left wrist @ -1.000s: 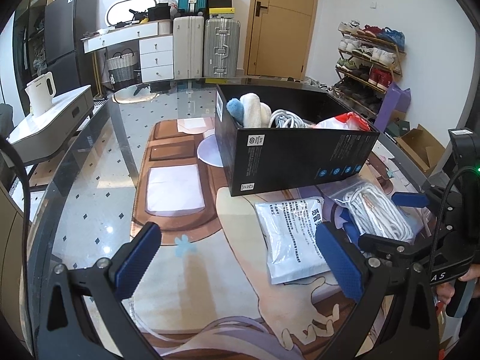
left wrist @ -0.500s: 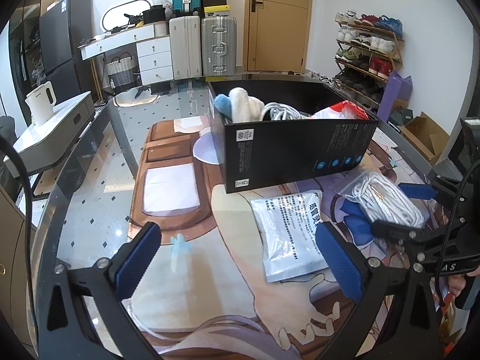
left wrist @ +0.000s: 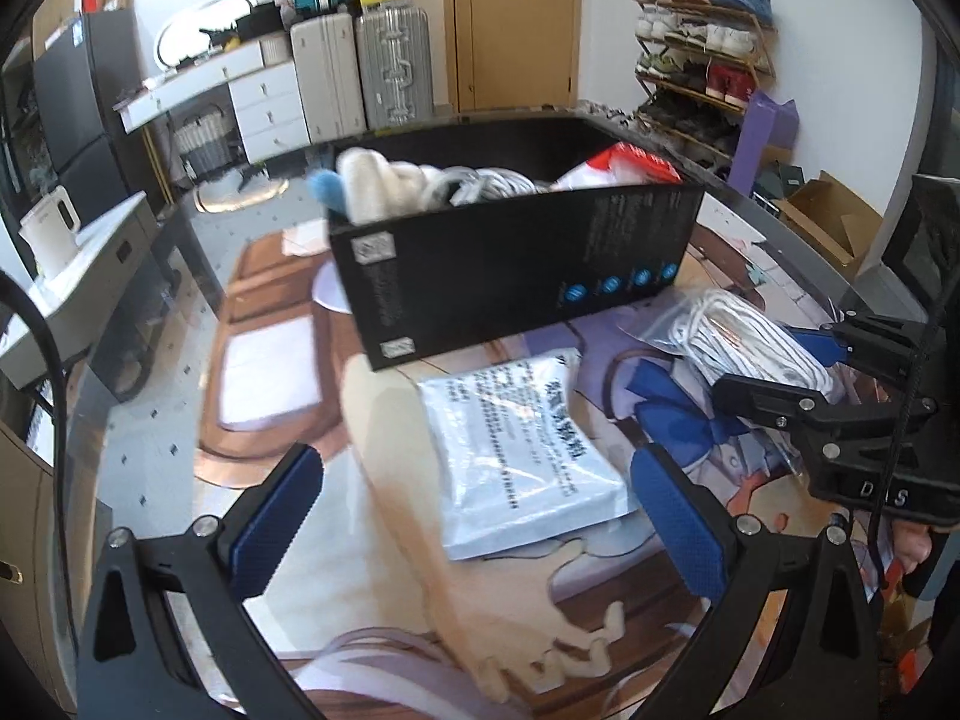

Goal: Organize soft objects
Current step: 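Close the right tool on the rope bag while the left tool grasps the white packet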

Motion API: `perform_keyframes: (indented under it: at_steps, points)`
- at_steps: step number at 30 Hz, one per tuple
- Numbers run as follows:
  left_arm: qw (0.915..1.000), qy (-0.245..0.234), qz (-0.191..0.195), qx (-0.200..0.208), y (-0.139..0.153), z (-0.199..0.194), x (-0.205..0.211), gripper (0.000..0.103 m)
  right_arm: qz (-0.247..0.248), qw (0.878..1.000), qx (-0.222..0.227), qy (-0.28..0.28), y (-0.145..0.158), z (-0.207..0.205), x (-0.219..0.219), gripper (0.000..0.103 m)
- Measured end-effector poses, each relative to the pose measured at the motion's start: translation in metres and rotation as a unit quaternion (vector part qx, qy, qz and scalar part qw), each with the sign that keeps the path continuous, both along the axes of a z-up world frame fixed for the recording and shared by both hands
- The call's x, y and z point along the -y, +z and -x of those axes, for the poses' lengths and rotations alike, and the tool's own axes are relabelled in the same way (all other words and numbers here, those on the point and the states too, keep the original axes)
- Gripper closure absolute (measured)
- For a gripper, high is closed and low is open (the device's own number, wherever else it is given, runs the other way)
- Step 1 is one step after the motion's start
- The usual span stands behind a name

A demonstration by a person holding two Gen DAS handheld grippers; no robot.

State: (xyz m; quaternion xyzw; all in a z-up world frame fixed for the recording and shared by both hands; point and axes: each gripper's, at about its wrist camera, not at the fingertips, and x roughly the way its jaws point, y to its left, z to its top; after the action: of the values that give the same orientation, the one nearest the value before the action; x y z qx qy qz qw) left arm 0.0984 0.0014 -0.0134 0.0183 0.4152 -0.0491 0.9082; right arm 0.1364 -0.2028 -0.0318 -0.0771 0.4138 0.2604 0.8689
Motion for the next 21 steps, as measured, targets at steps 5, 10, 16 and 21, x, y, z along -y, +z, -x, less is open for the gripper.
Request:
perform_keyframes:
  at_steps: [5,10,16,21]
  points:
    - [0.9996,0.013,0.016,-0.021,-0.004,-0.012,0.004,0.0,-0.003,1.0,-0.001,0.0,0.0,0.0,0.0,0.054]
    - [0.9989,0.026,0.014,-0.037,-0.01,-0.02,0.005,0.014,-0.003,1.0,-0.001,0.001,0.0,0.001,0.0,0.054]
    - [0.9997,0.015,0.006,-0.02,-0.007,-0.017,0.006,0.049,0.0,1.0,0.0,0.001,0.001,0.002,-0.001,0.054]
    - [0.9996,0.0,0.022,-0.017,-0.005,-0.01,0.001,0.057,0.003,1.0,0.002,0.001,0.001,0.002,-0.002,0.054]
